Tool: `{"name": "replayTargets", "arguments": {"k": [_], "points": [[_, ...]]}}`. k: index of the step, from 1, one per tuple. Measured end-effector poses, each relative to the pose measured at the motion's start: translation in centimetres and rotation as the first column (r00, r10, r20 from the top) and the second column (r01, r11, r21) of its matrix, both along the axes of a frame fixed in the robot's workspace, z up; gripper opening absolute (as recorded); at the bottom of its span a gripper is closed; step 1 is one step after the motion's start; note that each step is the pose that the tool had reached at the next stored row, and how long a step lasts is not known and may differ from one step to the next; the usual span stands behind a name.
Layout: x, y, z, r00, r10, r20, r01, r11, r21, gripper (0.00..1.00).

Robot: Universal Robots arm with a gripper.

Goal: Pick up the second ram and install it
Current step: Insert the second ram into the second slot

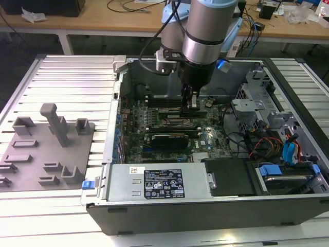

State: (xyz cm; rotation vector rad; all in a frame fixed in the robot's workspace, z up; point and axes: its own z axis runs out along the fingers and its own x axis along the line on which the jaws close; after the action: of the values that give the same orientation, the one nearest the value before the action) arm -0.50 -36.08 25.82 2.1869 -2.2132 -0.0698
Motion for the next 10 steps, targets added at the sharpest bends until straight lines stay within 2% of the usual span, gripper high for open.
{"name": "replayTargets", "arguments": {"k": [3,4,7,9,10], "points": [[-0.73,0.06,-0.39,1.0,0.0,-0.0001,0.0,1.0,0.0,0.13],[-1.06,-0.06,-0.45,1.0,0.0,0.0,0.0,1.0,0.0,0.13],[-1.54,-1.02,-0.78,1.0,0.0,0.0,0.0,1.0,-0.0013,0.13],[-1.64,-1.19,-1.12,1.0,-0.004,0.0,0.004,0.9999,-0.0104,0.13],[-1.71,-1.2,-1.3,1.0,-0.005,0.0,0.005,0.9999,-0.0107,0.13]]}}
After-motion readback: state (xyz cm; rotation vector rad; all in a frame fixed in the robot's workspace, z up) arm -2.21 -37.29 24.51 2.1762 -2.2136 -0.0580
